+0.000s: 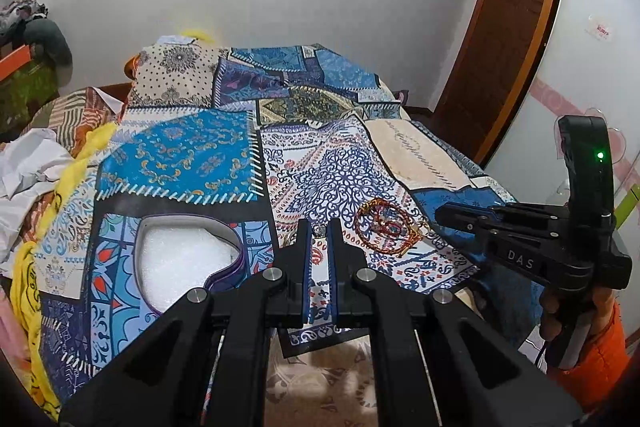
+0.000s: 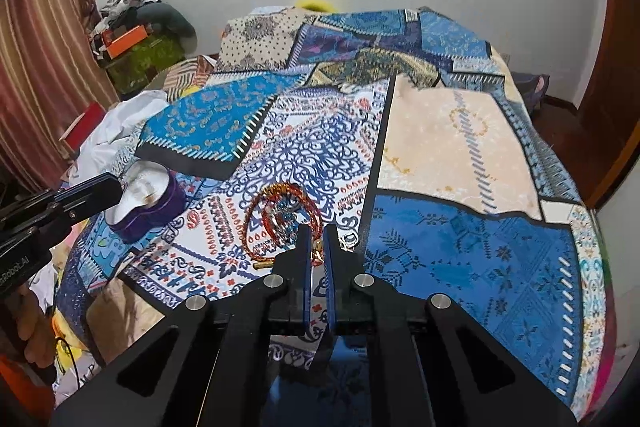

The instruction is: Organize jewelry

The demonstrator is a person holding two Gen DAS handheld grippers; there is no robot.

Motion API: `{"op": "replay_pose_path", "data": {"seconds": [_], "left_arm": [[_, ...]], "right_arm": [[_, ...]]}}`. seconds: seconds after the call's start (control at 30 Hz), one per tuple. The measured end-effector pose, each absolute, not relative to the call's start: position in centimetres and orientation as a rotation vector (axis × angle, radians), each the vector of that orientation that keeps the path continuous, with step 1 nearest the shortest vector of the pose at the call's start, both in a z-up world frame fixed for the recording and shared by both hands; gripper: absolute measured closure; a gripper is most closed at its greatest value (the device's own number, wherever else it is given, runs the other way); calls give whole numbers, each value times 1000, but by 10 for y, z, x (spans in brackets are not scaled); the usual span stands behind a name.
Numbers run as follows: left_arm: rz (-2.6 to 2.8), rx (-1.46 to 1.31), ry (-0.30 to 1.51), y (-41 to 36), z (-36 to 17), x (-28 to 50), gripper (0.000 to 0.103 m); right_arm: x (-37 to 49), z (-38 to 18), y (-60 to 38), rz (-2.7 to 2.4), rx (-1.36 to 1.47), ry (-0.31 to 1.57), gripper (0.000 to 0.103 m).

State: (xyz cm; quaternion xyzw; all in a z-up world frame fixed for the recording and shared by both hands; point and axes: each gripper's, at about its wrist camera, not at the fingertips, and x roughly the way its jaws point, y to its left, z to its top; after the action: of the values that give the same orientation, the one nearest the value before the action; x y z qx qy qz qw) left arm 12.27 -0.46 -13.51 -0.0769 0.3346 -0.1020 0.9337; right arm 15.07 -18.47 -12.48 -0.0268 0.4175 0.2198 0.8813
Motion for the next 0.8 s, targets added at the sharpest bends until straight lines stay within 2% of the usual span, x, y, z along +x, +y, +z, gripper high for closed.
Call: {"op": "replay_pose_path", "data": {"seconds": [0.17,0.23,0.3,0.8], "left_arm": [[-209,-159,672,-2,-129,114,97],[-208,-161,670,0,-127,111,97],[-202,-158,668,1,-127,109,97],[-329,-208,732,-16,-144,131,97]], "right_arm": [[150,-124,-188,456,-27,902,95],[153,-130,-190,455,-19,945,78],[152,-134,-191,443,-16,954,71],[150,-134,-185,468,-39,931,71]]}}
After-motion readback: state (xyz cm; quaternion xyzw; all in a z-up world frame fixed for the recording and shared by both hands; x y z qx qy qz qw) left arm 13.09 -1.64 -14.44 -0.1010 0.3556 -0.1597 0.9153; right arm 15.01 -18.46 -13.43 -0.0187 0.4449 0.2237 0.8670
